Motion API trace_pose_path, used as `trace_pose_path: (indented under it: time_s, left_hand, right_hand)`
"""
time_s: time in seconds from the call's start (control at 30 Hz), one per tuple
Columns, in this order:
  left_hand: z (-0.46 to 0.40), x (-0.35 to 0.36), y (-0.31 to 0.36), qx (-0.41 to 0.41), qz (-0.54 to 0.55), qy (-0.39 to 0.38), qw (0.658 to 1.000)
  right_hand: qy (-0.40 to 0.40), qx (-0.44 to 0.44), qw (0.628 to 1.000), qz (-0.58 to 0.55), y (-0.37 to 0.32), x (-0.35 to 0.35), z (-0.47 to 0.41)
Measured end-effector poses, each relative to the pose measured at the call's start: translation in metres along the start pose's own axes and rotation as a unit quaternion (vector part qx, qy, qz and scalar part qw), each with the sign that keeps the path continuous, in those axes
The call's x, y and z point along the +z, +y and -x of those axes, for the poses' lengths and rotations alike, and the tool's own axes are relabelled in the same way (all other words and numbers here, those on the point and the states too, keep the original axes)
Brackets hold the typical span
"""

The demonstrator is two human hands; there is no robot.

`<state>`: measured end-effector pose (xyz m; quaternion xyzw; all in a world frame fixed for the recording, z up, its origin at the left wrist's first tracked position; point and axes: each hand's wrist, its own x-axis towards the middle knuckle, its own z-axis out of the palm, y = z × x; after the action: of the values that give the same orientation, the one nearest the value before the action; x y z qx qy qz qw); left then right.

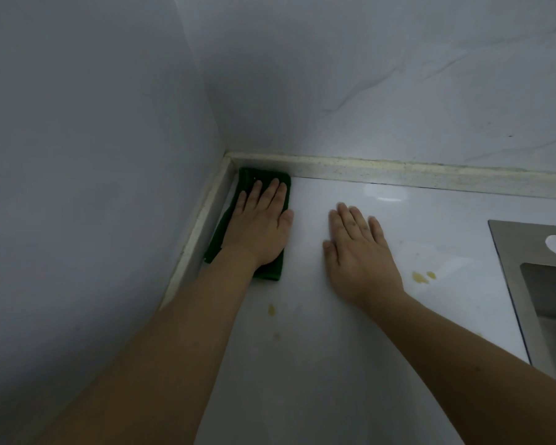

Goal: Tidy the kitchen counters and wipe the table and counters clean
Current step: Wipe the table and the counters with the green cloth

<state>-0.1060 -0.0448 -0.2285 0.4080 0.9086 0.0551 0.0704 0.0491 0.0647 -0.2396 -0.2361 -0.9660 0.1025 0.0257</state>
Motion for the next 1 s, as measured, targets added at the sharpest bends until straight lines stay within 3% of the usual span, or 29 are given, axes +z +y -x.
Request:
trace_pose_path:
  time_s: [0.47,0.8,1.0]
  left_hand:
    - [0.133,0.015,0.014,-0.007,-0.008,0.007,1.0]
    - [0.138,0.019,0.013,-0.02,-0.007,0.025,0.999]
    - [0.138,0.012,0.02,-0.023,-0.012,0.004,1.0]
  right_hand:
    - [-0.017,-0.003,1.0,-0.008,-0.002,-0.004,0.002]
    - [0.028,-0.018,0.999,-0.023,-0.009,-0.011,0.019]
    - [-0.057,-0.023,0.998,0.004,-0.017,-0.033,0.079]
